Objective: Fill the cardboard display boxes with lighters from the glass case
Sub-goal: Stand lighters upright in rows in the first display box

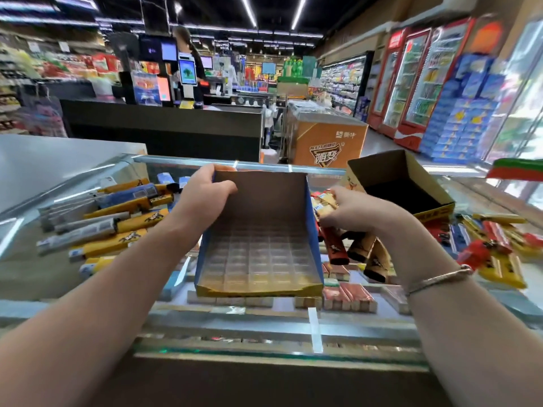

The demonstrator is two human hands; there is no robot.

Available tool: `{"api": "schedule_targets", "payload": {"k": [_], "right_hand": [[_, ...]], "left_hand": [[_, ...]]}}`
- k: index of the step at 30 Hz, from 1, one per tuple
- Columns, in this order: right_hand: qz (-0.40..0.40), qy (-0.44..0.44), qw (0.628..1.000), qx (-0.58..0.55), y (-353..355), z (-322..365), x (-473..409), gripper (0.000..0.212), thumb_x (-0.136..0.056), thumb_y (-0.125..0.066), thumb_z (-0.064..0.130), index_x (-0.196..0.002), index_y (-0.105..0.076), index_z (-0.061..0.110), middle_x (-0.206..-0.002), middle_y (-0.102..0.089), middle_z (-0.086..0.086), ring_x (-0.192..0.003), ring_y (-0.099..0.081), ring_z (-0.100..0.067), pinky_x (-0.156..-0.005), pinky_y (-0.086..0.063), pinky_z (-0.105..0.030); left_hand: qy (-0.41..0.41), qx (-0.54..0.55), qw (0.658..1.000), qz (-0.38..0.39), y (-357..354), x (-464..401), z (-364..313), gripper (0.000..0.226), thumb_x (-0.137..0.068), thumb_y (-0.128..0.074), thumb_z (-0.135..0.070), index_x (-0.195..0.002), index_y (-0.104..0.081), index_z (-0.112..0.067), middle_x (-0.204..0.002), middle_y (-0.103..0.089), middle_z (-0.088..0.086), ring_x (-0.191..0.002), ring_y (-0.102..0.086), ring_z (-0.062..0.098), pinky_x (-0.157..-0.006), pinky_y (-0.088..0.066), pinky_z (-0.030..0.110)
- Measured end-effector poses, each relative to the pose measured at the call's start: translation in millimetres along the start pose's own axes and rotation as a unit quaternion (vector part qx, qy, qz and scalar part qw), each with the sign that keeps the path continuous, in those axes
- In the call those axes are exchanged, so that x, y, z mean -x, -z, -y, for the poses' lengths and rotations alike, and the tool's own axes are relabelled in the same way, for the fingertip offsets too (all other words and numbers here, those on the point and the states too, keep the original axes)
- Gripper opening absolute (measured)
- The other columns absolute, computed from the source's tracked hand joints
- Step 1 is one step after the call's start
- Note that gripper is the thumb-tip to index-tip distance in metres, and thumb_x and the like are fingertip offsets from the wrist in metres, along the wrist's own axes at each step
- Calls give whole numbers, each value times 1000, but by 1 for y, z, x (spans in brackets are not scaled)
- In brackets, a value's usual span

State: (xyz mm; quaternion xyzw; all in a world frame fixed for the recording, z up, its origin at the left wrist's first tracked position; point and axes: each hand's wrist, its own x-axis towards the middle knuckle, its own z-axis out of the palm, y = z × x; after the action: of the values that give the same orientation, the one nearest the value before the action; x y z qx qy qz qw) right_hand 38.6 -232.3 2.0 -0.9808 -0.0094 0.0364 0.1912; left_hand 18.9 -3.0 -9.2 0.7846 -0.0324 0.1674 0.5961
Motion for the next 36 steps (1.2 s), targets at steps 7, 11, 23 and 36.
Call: {"api": "schedule_targets", "payload": {"k": [7,11,23,36], "right_hand": [[24,-3,997,-72,5,-3,0,42,-79,-66,22,-113,-42,18,-90,-60,-9,-75,-65,-20,-52,-50,-29],[24,2,995,-102,8,-5,0,42,-77,-66,16,-110,-41,21,-92,-58,-9,-72,-62,-19,-50,-48,-27],[2,127,880,-458,34,7,17,38,-71,-63,5,-104,-50,17,-86,-55,-15,-58,-57,-18,-43,-46,-24],[83,231,927,-284,1,65,33,61,-65,-70,23,-119,-45,35,-105,-54,-2,-89,-61,-18,-71,-56,-28]], "left_hand": [[-14,-8,1000,9,-5,-3,-2,15,-91,-51,-11,-87,-51,-26,-90,-58,-1,-81,-55,10,-56,-41,16],[-5,1,1000,15,-6,-3,-1,18,-92,-51,-13,-84,-49,-29,-88,-56,-5,-80,-55,9,-49,-40,9],[-33,-18,999,29,-4,-8,1,32,-87,-60,-22,-113,-44,-33,-115,-51,-8,-102,-51,7,-81,-44,23],[-283,-24,956,71,26,0,-22,26,-82,-65,-9,-95,-61,-32,-88,-65,-11,-83,-64,7,-74,-51,17]]}}
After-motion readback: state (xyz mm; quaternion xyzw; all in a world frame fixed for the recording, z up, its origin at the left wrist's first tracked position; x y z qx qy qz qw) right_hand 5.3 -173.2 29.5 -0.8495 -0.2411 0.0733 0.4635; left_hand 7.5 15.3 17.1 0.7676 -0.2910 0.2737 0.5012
